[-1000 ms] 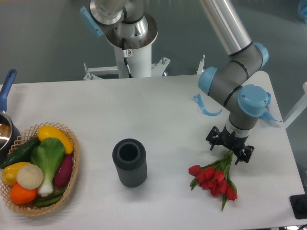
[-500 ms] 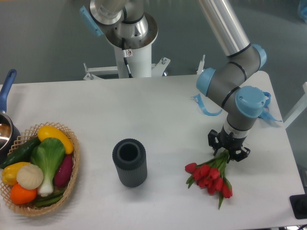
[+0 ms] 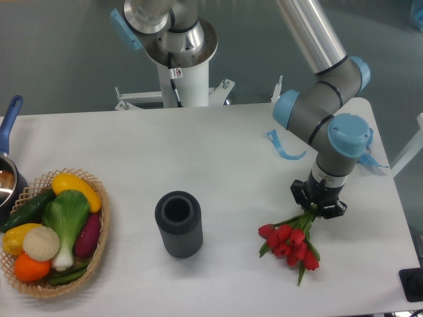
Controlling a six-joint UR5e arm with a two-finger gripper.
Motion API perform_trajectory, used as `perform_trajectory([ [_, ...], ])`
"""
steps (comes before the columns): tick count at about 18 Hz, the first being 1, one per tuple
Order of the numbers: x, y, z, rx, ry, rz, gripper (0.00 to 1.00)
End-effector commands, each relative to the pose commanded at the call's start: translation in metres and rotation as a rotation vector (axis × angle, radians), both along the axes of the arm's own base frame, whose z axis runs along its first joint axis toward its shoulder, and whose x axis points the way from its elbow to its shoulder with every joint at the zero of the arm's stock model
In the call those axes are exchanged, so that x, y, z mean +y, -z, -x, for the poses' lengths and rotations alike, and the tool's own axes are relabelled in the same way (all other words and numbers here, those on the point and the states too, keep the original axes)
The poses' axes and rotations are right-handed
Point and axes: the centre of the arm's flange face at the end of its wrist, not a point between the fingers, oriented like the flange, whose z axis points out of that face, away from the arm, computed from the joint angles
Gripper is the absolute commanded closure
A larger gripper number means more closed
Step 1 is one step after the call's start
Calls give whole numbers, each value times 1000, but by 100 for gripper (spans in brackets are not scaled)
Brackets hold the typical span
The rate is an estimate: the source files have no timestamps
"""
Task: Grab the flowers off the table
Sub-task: 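Close the gripper around the tulip stems, then lift the grasped red tulip bunch up off the table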
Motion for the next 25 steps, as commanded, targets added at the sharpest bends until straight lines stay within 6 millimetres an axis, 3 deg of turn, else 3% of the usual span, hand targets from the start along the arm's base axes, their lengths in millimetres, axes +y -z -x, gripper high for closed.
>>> perform_trajectory([
  [2,3,-15,-1,8,1,-44,79],
  [3,6,-40,-7,12,-3,-112,79],
  [6,19,-82,-21,-32,10,-334,79],
  [9,17,-138,-35,-53,-4,-511,79],
  [13,22,-191,-54,-141,-40,-716,79],
  [19,16,-226,-74,-201,-19,-861,79],
  [25,-2,-232,-69,-206,-57,-884,79],
])
